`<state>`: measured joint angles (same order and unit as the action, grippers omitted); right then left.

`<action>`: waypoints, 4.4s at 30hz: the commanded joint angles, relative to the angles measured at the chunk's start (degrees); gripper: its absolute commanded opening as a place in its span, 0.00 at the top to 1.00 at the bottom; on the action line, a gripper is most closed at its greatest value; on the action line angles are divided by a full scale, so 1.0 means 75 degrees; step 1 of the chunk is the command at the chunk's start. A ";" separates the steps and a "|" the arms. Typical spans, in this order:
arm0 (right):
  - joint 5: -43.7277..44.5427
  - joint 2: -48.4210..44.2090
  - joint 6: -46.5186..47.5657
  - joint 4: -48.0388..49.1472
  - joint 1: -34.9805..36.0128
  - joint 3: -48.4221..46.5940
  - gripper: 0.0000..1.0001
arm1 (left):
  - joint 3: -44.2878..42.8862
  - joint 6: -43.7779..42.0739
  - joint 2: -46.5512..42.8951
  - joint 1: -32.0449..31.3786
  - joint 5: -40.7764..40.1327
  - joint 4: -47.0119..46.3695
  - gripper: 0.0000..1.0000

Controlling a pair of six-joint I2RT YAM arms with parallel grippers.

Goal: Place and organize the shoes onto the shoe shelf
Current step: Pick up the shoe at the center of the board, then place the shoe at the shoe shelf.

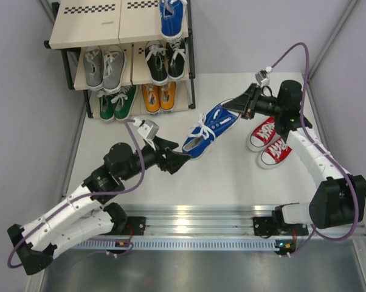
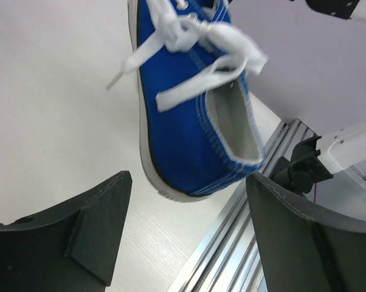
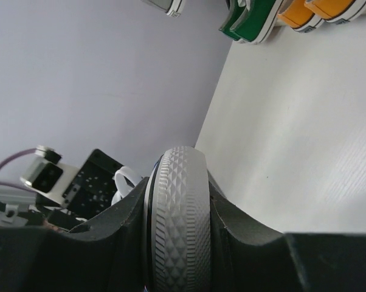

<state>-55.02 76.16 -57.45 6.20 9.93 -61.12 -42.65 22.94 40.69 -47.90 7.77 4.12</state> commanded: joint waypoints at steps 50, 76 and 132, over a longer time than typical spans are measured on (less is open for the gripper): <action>-0.0491 0.0087 -0.2289 0.3018 -0.0399 0.0075 1.00 | 0.0883 0.5590 0.1346 0.0668 -0.1940 -0.4158 0.11; -0.0902 0.0485 -0.0216 0.1494 -0.0399 -0.0861 0.39 | 0.1081 0.5988 0.0541 0.2085 -0.0274 -0.3856 1.00; -0.0538 -0.1073 0.5352 -0.2877 -0.2074 -0.0827 0.01 | -0.9371 0.3303 0.6797 0.2648 -0.8442 -0.1031 1.00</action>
<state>-59.29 70.52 -18.13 -16.56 -4.80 -67.37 -108.05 41.76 91.92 -28.36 -54.74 -1.43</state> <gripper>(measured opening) 0.993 0.431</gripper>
